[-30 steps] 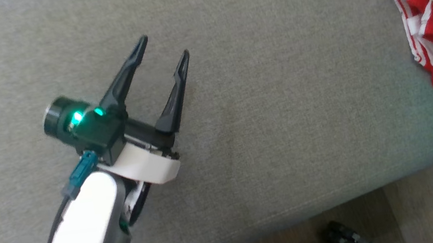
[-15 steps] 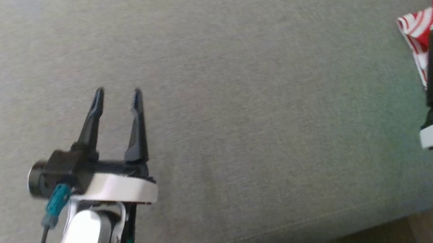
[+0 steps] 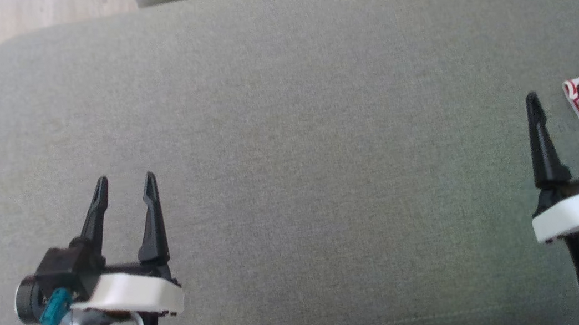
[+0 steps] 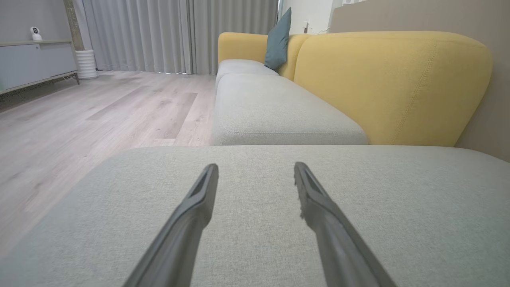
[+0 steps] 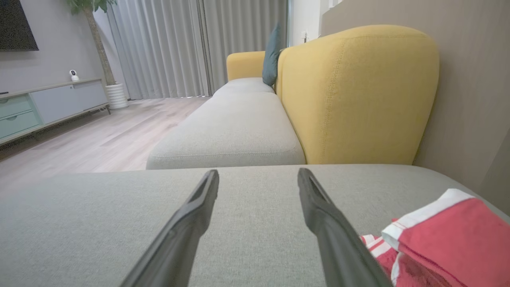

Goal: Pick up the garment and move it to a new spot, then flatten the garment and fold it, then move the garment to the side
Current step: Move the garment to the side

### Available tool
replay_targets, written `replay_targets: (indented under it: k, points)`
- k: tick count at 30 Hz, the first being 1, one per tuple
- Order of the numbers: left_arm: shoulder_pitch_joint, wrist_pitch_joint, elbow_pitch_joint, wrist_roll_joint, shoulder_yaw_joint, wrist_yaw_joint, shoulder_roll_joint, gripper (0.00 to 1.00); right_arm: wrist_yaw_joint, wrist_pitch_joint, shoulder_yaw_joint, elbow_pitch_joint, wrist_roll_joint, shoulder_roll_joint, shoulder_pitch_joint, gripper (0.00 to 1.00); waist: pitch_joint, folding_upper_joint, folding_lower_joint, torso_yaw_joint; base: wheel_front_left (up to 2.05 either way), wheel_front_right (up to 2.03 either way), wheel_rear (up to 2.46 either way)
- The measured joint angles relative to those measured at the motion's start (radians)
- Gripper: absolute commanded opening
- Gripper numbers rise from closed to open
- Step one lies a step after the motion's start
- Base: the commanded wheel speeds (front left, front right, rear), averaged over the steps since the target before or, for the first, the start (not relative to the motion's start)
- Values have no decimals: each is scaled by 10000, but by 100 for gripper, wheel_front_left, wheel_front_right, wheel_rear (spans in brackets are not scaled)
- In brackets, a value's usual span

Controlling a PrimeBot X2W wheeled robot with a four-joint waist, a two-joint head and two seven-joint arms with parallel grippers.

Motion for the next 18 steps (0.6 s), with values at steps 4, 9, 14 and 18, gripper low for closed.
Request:
replay_targets:
  k: [4, 9, 14, 18]
  points:
    - [292, 38, 50, 0, -15, 0, 77, 100, 0, 84, 54, 75, 46, 0, 448, 100, -435, 0, 0, 92, 0, 0, 0]
    - [718, 150, 75, 0, -46, 4, 150, 100, 0, 196, 75, 96, 167, 6, 885, 100, -913, 0, 0, 133, 0, 0, 0]
    - [1082, 276, 42, -71, -104, 98, 221, 100, 0, 268, 67, 35, 245, 8, 1230, 100, -1266, 0, 0, 99, 0, 0, 0]
    - [1180, 360, -63, -67, -259, 169, 316, 100, 0, 389, 65, -31, 267, 10, 1365, 100, -1406, 0, 0, 83, 0, 0, 0]
